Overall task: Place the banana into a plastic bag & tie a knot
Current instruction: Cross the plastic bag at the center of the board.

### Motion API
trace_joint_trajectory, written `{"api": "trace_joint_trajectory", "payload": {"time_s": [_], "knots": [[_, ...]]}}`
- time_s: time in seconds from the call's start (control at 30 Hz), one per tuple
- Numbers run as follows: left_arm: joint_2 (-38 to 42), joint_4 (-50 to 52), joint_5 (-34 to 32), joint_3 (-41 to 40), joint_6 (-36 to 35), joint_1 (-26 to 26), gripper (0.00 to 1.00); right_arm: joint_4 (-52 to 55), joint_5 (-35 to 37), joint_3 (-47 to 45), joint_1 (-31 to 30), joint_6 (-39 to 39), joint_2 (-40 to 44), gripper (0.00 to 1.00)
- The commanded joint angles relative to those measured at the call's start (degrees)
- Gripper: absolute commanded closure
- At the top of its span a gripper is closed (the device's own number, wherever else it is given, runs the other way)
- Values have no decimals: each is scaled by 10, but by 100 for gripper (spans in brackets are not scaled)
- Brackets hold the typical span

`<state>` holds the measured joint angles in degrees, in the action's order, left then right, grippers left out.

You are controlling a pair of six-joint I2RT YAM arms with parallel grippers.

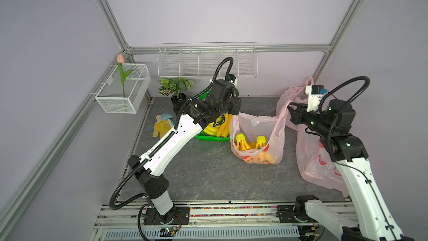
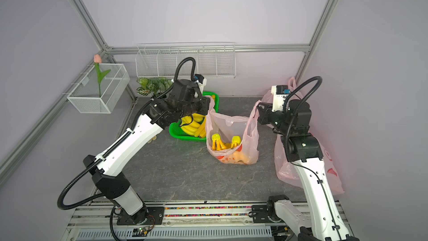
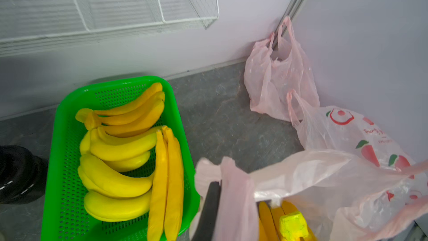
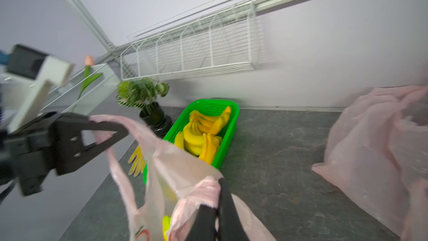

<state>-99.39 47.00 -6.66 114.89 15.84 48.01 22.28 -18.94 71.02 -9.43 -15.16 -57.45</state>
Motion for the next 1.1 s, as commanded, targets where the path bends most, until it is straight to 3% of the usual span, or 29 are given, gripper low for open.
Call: {"api": "trace_joint_trajectory", "payload": {"time_s": [0.0, 0.27, 0.6, 0.83, 0.97, 1.07], "knots": [[-15, 39, 50, 40, -8, 6, 100, -70, -56, -31, -43, 33, -6, 92], [-33, 46, 53, 62, -62, 49, 100, -144, -76, -44, -106, 60, -55, 82], [46, 39, 32, -26, -107, 51, 100, -178, -61, -77, -150, 135, -70, 44], [80, 36, 18, -70, -118, 49, 100, -281, -87, -153, -168, 184, -63, 22], [84, 38, 21, -80, -120, 49, 100, -342, -74, -191, -200, 230, -54, 8], [85, 40, 30, -85, -123, 49, 100, -341, -22, -192, -230, 273, -57, 2]]}}
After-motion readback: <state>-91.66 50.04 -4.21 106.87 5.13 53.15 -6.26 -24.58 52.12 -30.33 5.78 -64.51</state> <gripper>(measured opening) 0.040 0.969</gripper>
